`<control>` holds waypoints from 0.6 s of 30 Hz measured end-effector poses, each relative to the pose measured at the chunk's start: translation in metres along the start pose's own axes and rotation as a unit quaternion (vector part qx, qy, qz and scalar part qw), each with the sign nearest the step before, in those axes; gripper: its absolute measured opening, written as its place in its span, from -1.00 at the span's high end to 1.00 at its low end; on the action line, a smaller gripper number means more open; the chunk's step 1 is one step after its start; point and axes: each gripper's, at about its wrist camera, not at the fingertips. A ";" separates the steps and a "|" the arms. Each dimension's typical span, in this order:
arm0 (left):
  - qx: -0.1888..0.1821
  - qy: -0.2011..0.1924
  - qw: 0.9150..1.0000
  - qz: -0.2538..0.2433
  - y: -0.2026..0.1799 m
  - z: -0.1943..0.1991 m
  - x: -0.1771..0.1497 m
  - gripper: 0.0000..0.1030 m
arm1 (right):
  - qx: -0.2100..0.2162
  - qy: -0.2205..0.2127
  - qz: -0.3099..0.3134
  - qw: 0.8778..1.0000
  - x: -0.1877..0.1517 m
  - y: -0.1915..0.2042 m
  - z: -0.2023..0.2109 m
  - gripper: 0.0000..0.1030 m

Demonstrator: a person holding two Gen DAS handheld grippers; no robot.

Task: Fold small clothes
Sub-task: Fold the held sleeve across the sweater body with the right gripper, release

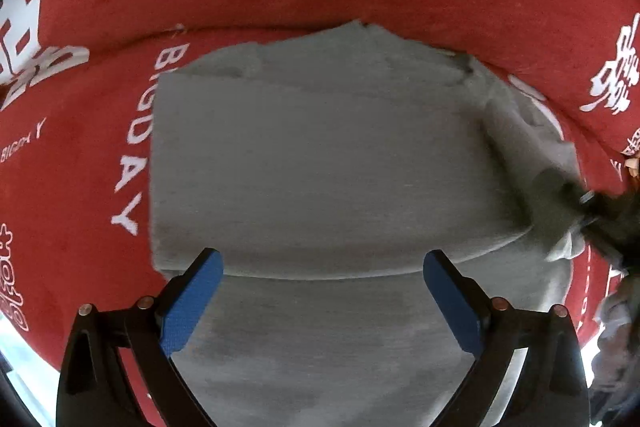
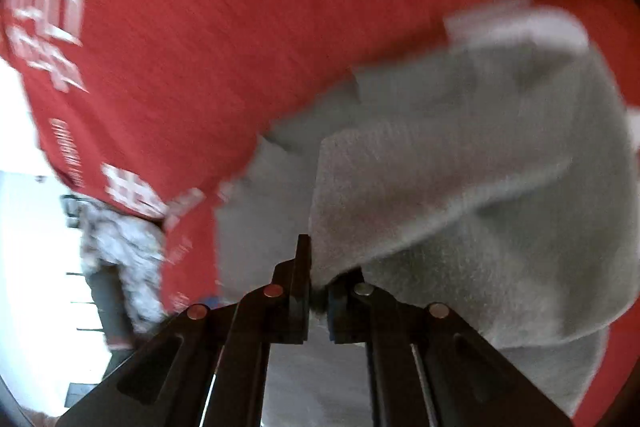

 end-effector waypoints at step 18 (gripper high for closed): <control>-0.171 0.033 0.981 0.088 0.082 0.012 0.031 -0.96 | -0.075 -0.057 -0.025 0.995 0.013 0.022 -0.006 0.84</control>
Point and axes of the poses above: each gripper's, at about its wrist camera, not at the fingertips, and z roughly against the way its jaws point, y to its left, x to its top, and after that the axes turned 9 degrees about z, right-handed
